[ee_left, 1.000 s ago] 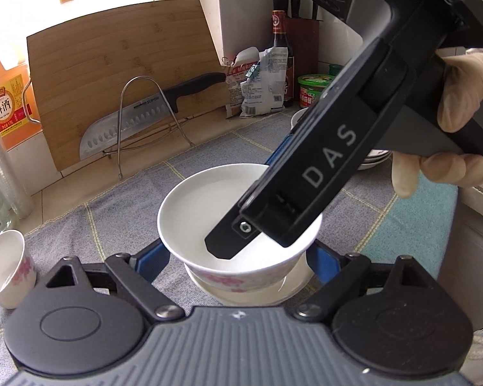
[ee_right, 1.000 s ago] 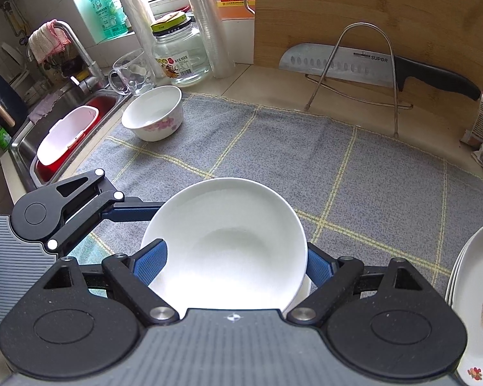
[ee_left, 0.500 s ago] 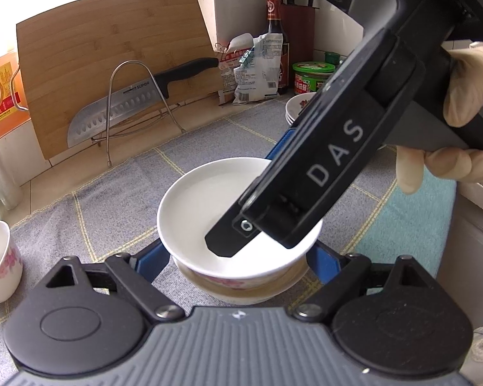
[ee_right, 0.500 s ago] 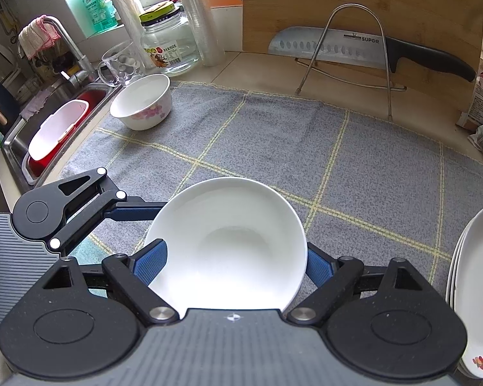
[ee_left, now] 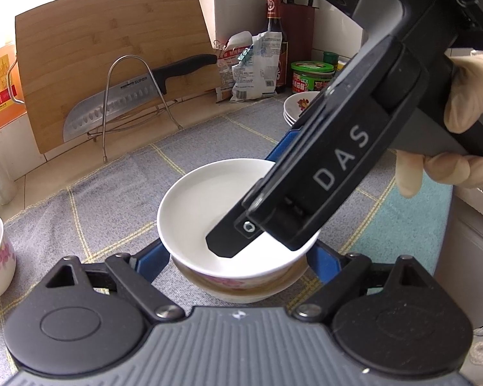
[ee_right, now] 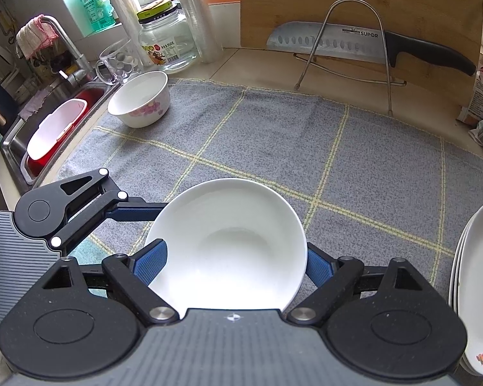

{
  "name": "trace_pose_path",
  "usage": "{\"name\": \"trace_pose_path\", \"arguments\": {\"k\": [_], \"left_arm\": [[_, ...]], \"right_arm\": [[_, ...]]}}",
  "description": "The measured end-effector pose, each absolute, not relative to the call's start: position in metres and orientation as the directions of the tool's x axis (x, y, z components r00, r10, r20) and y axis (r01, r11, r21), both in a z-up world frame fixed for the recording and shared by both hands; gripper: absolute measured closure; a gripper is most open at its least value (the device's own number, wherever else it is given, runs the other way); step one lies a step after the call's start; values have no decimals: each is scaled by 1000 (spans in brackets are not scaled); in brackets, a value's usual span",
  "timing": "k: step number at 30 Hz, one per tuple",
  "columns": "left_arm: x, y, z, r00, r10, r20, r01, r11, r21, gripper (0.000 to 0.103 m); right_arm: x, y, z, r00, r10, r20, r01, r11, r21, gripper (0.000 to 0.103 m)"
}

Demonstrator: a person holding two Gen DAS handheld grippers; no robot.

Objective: Organize plates and bowls
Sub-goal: 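Lower the pink-floral bowl into the white bowl with the right tool, then open the right tool and withdraw it from the bowl stack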

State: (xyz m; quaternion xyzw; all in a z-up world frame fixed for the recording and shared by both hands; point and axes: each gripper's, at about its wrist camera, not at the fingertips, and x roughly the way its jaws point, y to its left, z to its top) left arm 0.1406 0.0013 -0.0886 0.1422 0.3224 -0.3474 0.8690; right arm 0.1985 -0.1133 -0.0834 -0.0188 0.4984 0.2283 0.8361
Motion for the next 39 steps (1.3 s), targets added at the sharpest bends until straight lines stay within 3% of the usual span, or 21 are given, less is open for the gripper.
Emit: {"name": "trace_pose_path", "arguments": {"k": [10, 22, 39], "left_arm": [[146, 6, -95, 526, -527, -668, 692, 722, -24, 9], [133, 18, -85, 558, -515, -650, 687, 727, 14, 6], [125, 27, -82, 562, -493, -664, 665, 747, 8, 6]], "right_arm": [[198, -115, -83, 402, 370, -838, -400, 894, 204, 10], [189, -119, -82, 423, 358, -833, -398, 899, 185, 1], [155, -164, -101, 508, 328, -797, -269, 939, 216, 1]]}}
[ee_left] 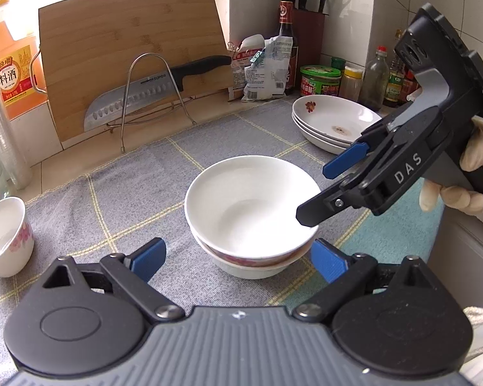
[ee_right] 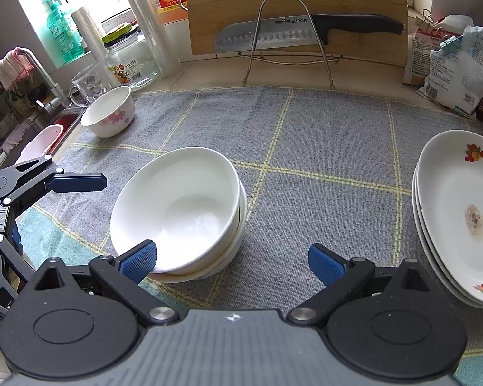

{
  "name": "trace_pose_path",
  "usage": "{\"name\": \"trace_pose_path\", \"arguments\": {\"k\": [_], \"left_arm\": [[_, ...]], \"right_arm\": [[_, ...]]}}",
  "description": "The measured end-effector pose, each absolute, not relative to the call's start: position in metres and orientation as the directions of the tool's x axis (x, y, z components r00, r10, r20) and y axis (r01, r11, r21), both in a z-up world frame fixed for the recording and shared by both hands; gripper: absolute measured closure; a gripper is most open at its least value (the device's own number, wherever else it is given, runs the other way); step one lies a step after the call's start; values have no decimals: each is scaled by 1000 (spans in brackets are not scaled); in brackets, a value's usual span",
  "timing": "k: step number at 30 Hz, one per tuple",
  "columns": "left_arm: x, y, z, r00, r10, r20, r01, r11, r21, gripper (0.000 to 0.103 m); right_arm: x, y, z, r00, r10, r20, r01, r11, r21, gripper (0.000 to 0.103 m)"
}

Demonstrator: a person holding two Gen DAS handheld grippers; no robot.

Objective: Organize plates and bowls
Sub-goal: 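Open the right tool and withdraw it from the bowl stack, then move the right tool toward the white bowl beside the glass jar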

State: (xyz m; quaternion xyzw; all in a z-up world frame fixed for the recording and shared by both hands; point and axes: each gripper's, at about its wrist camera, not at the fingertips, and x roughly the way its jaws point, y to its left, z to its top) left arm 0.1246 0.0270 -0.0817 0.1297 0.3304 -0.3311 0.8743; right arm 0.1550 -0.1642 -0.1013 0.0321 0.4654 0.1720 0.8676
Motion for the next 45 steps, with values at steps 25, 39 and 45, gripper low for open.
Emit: {"name": "trace_pose_path", "arguments": {"k": [25, 39, 45], "left_arm": [[162, 151, -95, 697, -249, -673, 370, 928, 41, 4], [222, 216, -122, 744, -174, -645, 289, 954, 76, 4], [240, 219, -127, 739, -213, -639, 330, 941, 68, 4]], "right_arm": [[178, -88, -61, 610, 301, -733, -295, 945, 142, 0], [226, 25, -65, 531, 340, -776, -401, 908, 124, 0], [256, 53, -77, 497, 353, -793, -430, 894, 129, 0]]}}
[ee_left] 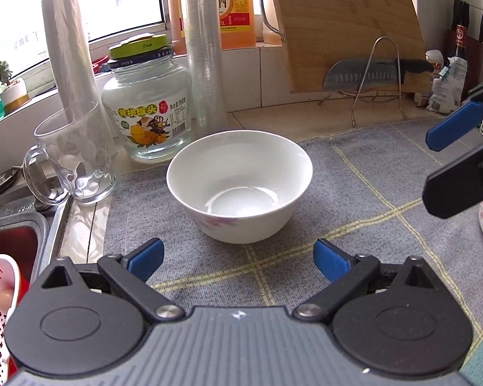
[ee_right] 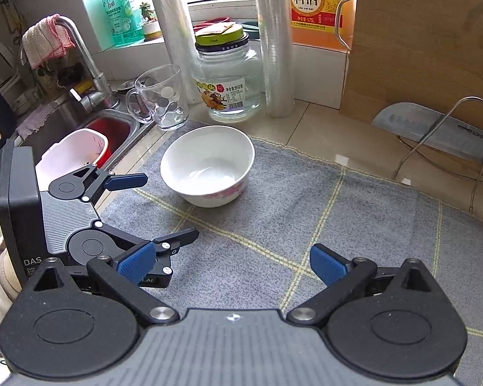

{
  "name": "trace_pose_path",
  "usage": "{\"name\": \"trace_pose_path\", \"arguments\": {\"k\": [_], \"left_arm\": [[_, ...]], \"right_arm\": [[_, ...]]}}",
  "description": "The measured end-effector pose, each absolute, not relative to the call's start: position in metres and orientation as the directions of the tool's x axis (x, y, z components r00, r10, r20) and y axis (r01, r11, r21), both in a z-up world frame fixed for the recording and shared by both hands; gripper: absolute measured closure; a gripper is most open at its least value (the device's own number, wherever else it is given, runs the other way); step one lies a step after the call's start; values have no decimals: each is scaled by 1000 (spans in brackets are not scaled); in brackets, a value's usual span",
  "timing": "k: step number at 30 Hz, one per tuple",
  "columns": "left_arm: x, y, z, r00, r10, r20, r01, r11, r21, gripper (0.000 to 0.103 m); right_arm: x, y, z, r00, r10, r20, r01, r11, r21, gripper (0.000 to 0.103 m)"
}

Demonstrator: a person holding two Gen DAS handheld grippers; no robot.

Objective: Organize plates and bowls
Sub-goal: 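Move the right tool toward the white bowl beside the glass jar, then close the right tool on the rim of the white bowl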

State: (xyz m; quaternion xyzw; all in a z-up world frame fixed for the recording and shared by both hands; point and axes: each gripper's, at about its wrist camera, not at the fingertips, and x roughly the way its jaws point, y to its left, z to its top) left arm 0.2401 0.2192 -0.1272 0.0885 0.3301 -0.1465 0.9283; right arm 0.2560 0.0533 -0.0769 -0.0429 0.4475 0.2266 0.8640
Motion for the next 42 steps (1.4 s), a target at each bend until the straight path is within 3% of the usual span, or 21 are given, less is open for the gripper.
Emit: {"name": "trace_pose_path", "arguments": {"k": [19, 32, 42], "left_arm": [[265, 227, -128, 750, -286, -596, 404, 912, 70, 7], [270, 229, -128, 743, -318, -590, 431, 901, 58, 10], [272, 228, -127, 739, -328, -588, 444, 894, 59, 11]], "right_arm": [[358, 99, -99, 419, 407, -811, -498, 851, 169, 2], [386, 115, -116, 364, 425, -829, -551, 815, 176, 20], [392, 121, -119, 347, 440, -828, -571, 800, 186, 25]]}}
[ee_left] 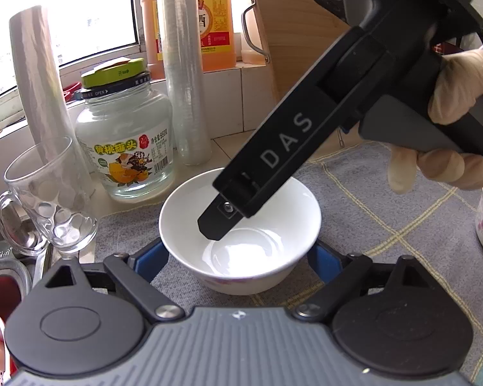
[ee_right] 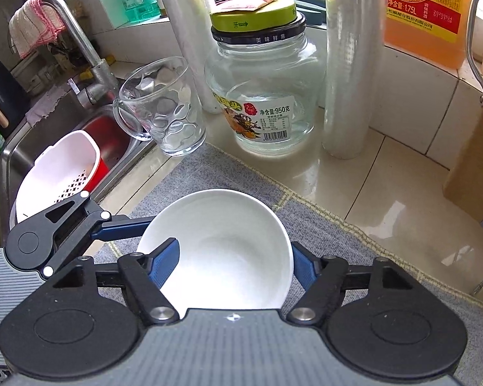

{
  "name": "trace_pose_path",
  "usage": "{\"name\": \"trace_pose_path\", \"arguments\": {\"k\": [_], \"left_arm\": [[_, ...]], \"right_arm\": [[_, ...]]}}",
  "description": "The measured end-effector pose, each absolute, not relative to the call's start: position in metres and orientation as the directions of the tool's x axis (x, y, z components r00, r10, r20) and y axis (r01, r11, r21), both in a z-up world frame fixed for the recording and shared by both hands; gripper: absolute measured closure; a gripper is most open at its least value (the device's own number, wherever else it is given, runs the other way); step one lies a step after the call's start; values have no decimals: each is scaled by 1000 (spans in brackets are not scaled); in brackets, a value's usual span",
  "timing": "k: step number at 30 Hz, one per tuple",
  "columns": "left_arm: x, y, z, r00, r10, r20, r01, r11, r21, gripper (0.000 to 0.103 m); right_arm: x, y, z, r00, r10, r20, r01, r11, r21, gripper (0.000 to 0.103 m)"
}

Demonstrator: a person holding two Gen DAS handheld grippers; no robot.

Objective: Organize plates and bowls
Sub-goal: 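Close the right tool on the rim of the white bowl, then lift the white bowl with the right tool and carry it toward the bowl stack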

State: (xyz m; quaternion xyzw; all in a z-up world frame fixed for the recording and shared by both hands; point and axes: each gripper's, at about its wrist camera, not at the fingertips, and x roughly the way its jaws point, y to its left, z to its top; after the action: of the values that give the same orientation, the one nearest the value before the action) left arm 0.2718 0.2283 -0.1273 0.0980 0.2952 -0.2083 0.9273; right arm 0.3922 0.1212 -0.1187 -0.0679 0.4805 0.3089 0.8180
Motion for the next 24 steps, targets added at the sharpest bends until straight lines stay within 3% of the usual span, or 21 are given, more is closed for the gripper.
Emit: {"name": "trace_pose_path", "arguments": {"k": [24], "left_arm": [[266, 224, -118, 716, -346, -607, 476, 878, 61, 11]], "right_arm": [[388, 118, -114, 347, 443, -827, -557, 806, 198, 25]]}}
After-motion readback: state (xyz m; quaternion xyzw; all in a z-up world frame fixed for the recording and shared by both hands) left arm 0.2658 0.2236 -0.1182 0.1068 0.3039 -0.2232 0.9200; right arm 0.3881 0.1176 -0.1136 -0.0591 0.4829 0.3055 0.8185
